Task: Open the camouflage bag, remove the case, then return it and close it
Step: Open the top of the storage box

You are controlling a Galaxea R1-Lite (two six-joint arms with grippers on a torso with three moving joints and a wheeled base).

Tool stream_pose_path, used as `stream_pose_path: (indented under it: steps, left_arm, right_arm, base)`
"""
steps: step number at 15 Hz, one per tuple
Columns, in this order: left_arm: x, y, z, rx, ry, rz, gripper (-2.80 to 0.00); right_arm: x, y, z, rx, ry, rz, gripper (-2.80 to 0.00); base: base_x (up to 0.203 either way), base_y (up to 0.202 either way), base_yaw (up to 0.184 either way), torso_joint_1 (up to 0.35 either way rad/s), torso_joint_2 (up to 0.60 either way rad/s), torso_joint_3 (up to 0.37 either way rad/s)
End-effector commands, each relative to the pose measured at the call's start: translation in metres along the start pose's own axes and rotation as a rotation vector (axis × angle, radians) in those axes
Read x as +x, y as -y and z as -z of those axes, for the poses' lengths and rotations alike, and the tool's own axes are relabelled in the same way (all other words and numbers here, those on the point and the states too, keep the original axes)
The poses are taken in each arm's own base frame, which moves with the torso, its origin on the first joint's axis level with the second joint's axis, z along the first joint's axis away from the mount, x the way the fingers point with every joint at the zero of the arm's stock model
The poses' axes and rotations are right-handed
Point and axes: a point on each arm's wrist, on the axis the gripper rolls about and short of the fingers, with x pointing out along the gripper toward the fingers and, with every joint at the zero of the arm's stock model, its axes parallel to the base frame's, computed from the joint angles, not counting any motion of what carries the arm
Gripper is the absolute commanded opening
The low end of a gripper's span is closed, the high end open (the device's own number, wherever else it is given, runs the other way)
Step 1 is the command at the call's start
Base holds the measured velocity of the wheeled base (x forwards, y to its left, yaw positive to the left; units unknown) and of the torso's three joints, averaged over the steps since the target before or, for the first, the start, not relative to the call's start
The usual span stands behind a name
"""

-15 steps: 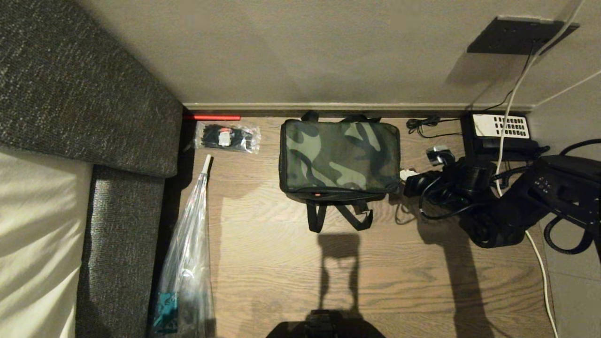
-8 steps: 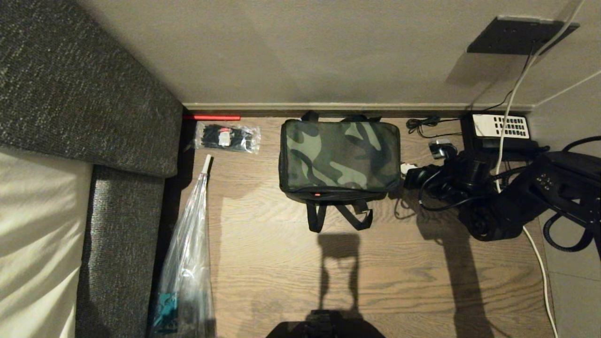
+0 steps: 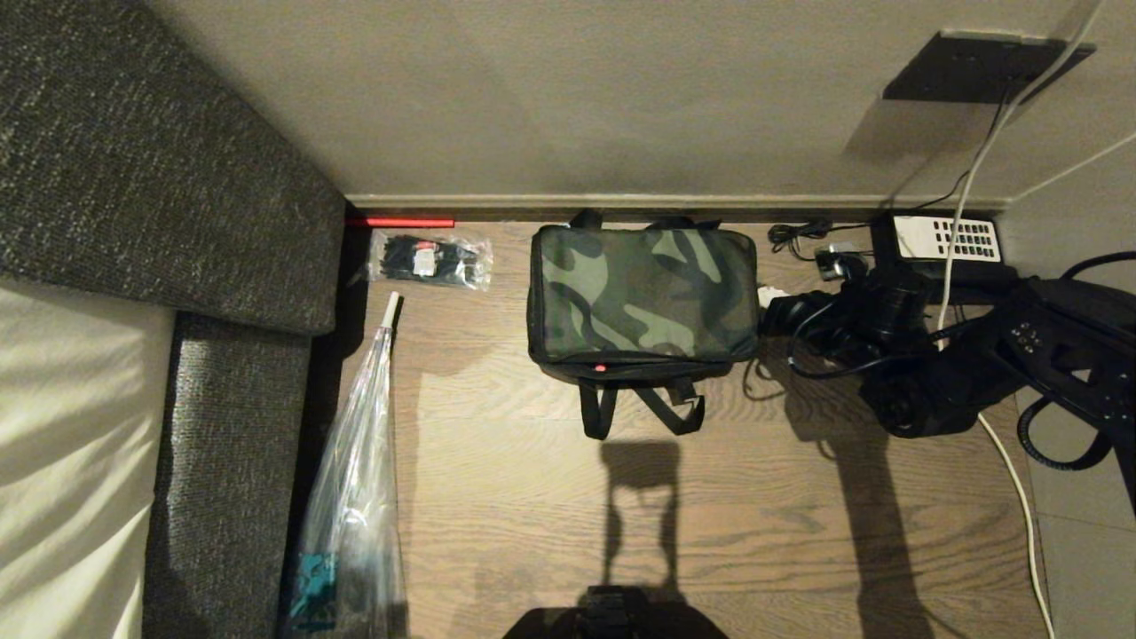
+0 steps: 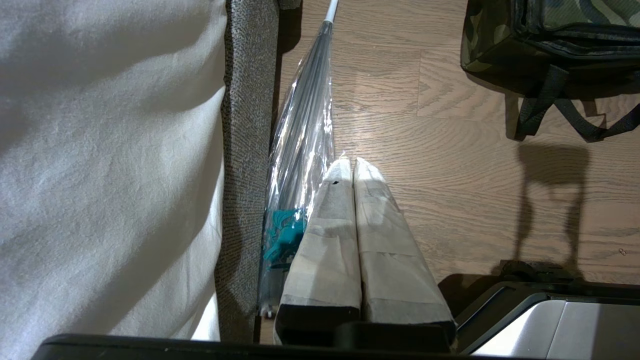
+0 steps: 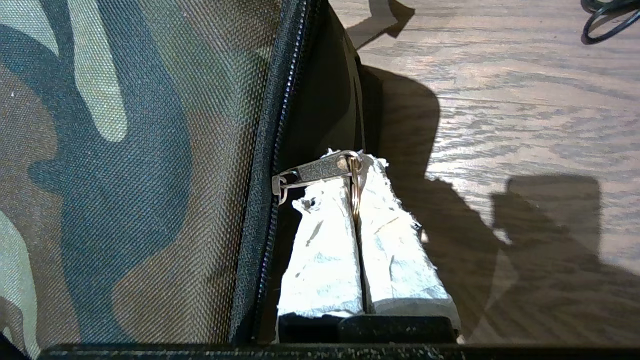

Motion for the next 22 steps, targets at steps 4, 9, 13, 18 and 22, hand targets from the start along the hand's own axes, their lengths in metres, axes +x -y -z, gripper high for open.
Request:
stream_pose_path:
  steps: [4,9,13,18,22]
  left_arm:
    - [0.0,0.0,0.001,0.0,-0.001,-0.001,-2.8]
    - [0.0,0.0,0.001,0.0,-0.001,-0.001,-2.8]
    - [0.0,0.0,0.0,0.0,0.0,-0.001,-2.8]
    - [0.0,0.0,0.001,0.0,-0.001,0.0,-2.8]
    - [0.0,0.0,0.001,0.0,-0.001,-0.001,-2.8]
  right_arm:
    - [0.011,0.002,-0.005,-0.014,0.048,-0.009,-2.8]
    - [0.019,0.004,-0.01,-0.023,0.082,-0.01,-2.8]
    - [0.022,0.004,-0.016,-0.022,0.104,-0.012,-2.8]
    - [0.028,0.005,-0.023,-0.003,0.142,-0.018,-2.8]
    - [0.03,0.008,-0.027,-0.005,0.15,-0.015,-2.8]
  base:
    - [0.0,0.0,0.0,0.0,0.0,0.0]
    - [0.0,0.0,0.0,0.0,0.0,0.0]
    - [0.0,0.0,0.0,0.0,0.0,0.0]
    - [0.0,0.0,0.0,0.0,0.0,0.0]
    - [0.0,0.0,0.0,0.0,0.0,0.0]
